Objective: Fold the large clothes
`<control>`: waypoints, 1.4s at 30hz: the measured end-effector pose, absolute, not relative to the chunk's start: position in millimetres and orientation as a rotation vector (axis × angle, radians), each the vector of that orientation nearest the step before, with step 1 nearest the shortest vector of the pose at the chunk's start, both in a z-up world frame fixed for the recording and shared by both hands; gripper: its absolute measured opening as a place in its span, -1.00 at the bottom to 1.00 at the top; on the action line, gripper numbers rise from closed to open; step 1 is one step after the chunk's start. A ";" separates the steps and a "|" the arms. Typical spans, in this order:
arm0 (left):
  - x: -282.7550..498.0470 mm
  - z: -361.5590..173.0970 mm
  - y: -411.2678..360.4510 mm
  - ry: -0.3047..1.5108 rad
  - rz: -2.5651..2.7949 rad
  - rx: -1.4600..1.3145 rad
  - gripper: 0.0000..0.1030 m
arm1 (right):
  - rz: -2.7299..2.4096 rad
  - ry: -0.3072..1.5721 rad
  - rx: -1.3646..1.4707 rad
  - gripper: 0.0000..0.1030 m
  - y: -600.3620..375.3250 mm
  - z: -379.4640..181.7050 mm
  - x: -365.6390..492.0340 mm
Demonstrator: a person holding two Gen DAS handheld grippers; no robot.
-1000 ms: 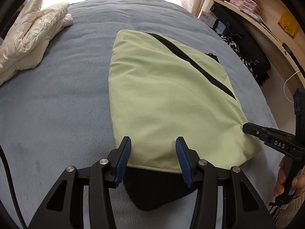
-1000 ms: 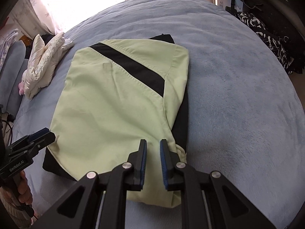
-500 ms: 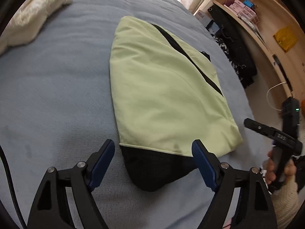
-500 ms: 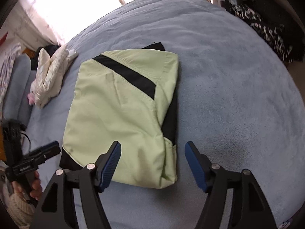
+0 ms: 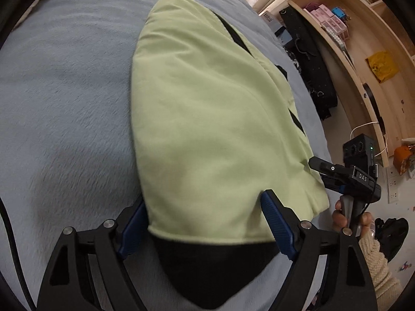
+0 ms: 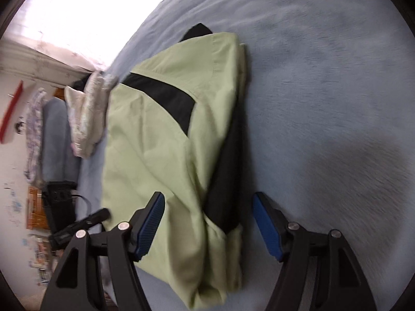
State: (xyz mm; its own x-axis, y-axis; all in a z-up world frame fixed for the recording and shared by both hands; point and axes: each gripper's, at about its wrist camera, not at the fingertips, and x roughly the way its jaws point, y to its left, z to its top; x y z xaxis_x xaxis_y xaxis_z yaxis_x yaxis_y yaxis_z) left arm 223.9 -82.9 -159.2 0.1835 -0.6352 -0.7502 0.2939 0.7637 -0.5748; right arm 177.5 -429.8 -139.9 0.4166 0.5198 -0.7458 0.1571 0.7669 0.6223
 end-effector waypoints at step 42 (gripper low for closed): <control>155.6 0.3 16.7 0.914 -0.492 -0.069 -0.31 | 0.411 0.907 0.410 -0.75 -224.7 -9.2 169.7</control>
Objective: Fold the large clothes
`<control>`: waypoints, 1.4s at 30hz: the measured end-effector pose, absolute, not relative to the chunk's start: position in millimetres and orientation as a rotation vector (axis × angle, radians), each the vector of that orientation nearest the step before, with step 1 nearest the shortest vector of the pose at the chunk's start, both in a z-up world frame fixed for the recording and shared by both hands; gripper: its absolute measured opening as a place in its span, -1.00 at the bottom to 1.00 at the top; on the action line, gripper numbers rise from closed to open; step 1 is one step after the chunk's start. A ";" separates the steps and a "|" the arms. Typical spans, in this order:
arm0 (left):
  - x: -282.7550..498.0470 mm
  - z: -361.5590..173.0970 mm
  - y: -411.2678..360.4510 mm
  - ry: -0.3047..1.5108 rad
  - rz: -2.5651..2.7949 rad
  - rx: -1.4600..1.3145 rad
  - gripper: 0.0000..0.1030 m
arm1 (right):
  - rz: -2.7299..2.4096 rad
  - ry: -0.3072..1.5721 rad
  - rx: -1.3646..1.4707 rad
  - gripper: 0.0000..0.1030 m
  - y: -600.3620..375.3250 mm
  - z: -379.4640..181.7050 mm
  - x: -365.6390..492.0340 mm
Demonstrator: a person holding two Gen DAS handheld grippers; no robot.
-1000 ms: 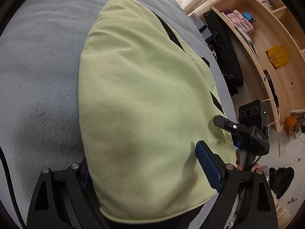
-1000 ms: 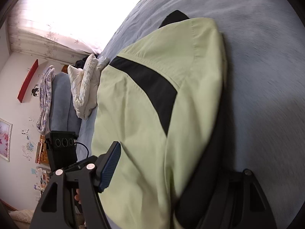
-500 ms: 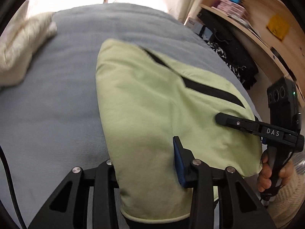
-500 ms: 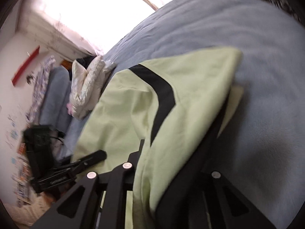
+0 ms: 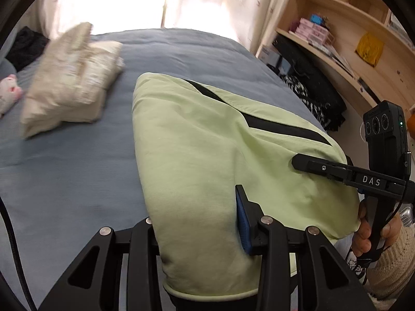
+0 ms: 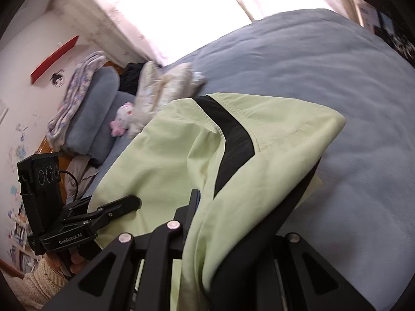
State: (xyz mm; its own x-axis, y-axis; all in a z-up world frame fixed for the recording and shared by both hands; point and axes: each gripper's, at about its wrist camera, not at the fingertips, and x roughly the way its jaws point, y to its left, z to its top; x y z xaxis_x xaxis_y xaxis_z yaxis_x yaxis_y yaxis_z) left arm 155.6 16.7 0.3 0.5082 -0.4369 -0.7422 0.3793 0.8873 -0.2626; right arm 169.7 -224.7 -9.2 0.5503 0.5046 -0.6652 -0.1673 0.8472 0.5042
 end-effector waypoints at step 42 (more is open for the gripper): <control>576.3 -24.1 367.2 0.815 -0.186 -0.247 -0.01 | 0.444 0.877 0.385 -0.50 54.4 -28.3 593.7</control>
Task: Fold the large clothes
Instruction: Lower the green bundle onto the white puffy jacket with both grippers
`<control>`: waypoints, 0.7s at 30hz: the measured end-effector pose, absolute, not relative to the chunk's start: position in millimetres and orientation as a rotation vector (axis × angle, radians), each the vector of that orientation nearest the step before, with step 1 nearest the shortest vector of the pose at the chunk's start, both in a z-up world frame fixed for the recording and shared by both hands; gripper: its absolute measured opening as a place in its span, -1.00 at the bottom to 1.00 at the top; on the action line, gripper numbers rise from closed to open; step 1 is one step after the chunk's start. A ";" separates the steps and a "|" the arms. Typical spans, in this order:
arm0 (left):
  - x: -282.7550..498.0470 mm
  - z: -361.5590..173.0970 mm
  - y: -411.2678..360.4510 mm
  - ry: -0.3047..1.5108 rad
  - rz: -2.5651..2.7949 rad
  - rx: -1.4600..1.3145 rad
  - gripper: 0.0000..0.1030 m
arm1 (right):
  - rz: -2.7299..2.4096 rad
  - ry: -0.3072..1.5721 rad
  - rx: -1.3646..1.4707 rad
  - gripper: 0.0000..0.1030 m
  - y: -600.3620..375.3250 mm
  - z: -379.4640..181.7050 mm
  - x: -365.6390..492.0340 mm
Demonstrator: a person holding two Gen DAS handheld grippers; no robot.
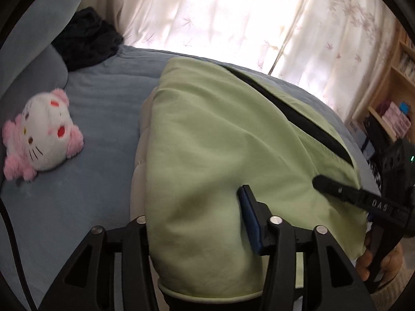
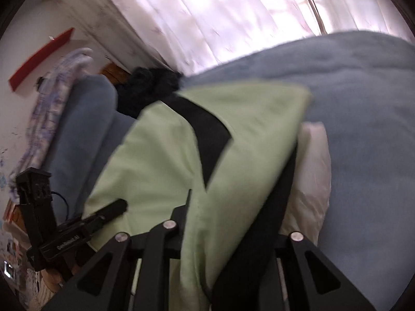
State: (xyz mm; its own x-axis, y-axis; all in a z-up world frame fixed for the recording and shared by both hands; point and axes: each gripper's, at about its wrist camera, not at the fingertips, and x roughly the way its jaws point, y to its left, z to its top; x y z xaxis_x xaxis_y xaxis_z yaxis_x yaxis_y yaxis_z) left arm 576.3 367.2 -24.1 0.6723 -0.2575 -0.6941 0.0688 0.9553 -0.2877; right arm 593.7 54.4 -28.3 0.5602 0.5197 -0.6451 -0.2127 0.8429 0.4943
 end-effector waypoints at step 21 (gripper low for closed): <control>555.4 25.0 358.4 0.711 0.049 -0.034 -0.08 | 0.240 0.790 0.217 0.00 22.3 44.4 572.7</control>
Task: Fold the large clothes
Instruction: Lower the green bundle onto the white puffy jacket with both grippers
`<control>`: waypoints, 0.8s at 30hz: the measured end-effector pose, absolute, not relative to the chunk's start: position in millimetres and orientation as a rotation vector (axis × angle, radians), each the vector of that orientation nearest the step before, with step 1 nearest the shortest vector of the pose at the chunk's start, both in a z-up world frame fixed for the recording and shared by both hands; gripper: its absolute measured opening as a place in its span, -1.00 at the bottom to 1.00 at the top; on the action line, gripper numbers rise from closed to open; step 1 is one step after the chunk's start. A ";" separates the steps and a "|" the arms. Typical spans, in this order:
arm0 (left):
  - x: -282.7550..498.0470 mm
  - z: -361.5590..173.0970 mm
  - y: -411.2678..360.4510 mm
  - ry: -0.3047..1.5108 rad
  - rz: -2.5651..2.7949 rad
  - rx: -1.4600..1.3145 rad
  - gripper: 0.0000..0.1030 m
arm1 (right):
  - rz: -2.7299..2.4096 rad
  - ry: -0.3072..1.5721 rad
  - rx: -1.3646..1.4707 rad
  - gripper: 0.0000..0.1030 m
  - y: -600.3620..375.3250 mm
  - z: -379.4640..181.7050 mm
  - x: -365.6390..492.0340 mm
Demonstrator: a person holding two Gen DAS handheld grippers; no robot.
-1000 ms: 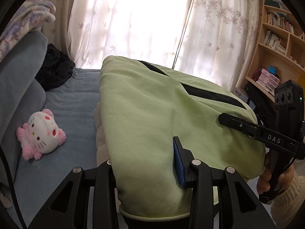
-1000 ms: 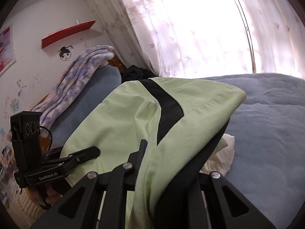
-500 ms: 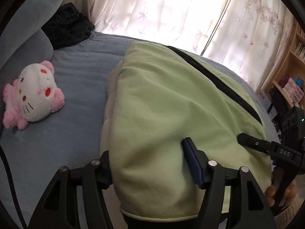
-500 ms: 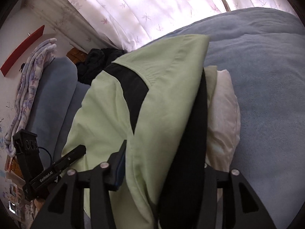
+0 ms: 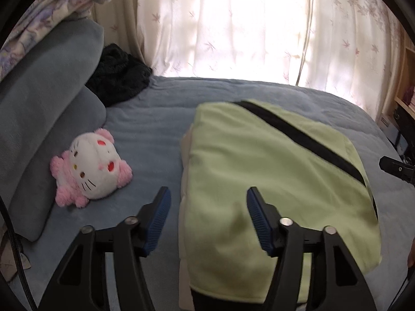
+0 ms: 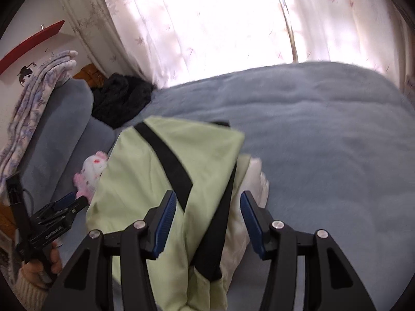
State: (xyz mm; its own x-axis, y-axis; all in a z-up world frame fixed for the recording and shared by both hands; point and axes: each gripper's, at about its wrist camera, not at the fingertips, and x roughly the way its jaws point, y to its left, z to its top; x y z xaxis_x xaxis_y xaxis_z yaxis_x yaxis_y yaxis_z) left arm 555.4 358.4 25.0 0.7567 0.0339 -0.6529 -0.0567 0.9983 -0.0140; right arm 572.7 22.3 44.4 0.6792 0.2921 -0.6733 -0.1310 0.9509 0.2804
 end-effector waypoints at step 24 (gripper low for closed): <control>681.9 -65.1 368.3 0.804 0.172 -0.073 -0.01 | 0.111 0.893 0.241 0.04 85.5 -61.4 704.0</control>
State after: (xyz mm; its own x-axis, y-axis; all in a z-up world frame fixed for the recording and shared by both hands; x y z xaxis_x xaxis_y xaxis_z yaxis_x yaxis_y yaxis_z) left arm 681.9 368.3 -65.1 0.6805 0.1252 -0.7220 -0.1809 0.9835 0.0001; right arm 704.0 85.5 -61.4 0.6232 0.1958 -0.7572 0.0044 0.9673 0.2538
